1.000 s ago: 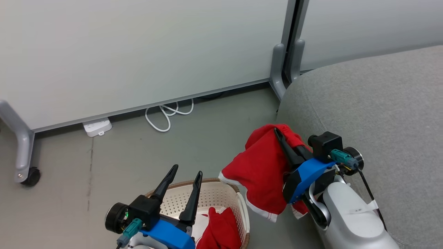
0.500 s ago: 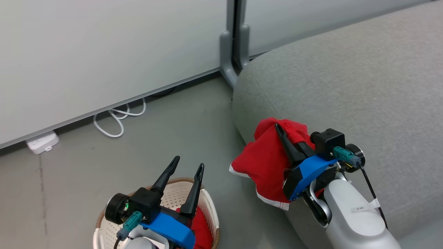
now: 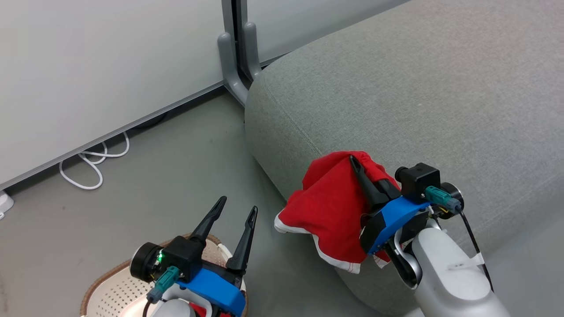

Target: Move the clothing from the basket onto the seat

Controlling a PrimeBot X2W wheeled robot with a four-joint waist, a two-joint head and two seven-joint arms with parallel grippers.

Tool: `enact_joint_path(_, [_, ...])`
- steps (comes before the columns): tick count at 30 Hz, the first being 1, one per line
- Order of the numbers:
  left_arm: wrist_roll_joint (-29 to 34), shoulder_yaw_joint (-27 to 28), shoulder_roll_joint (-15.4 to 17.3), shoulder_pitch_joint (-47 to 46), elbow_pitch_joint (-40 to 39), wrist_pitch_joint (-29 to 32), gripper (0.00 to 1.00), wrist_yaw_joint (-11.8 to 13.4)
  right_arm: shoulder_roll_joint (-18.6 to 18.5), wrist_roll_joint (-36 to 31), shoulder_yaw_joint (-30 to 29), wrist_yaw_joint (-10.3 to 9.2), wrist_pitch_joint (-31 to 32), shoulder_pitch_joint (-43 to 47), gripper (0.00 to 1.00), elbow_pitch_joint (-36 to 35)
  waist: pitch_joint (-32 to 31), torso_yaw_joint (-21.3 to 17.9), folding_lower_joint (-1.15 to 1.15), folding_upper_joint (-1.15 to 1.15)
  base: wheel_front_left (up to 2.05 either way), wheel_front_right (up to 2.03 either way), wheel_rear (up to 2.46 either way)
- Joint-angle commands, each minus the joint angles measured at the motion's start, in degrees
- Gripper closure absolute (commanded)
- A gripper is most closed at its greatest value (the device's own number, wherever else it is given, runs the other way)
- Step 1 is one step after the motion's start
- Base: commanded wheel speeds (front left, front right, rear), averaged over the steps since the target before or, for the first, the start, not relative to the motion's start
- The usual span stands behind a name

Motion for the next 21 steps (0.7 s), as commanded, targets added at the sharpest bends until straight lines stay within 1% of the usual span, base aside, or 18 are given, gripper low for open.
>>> enact_joint_path(1, [0.3,0.1,0.3,-0.7,0.1,-0.2,0.0,-0.1,0.0,0.2,0.1,0.03,-0.3,0.0,1.0,-0.2,0.3,-0.6,0.0,0.0,0.0,0.0,0.0])
enact_joint_path(8, [0.1,-0.3,0.5,-1.0,0.4,-0.2,0.0,-0.1,0.0,0.6,0.3,0.03,-0.6,0.0,1.0,0.2,0.4,-1.6,0.0,0.0,0.0,0.0,0.0])
enact_joint_path(14, [-0.1,-1.0,0.5,-1.2,0.5,-0.2,0.0,-0.1,-0.1,0.1,-0.6,0.03,-0.5,-0.7,1.0,0.8,0.7,-1.2,0.0,0.0,0.0,0.0,0.0])
enact_joint_path(18, [0.0,-1.1,0.9,-1.8,0.2,-0.2,0.0,-0.1,-0.1,-0.2,-2.9,0.02,0.6,-3.4,1.0,1.1,2.1,-0.5,0.0,0.0,0.0,0.0,0.0])
enact_joint_path(21, [0.2,-1.6,1.4,-2.7,0.0,-0.2,0.0,-0.1,-0.1,-1.6,-5.9,0.03,1.9,-7.4,1.0,1.6,4.0,0.4,0.0,0.0,0.0,0.0,0.0])
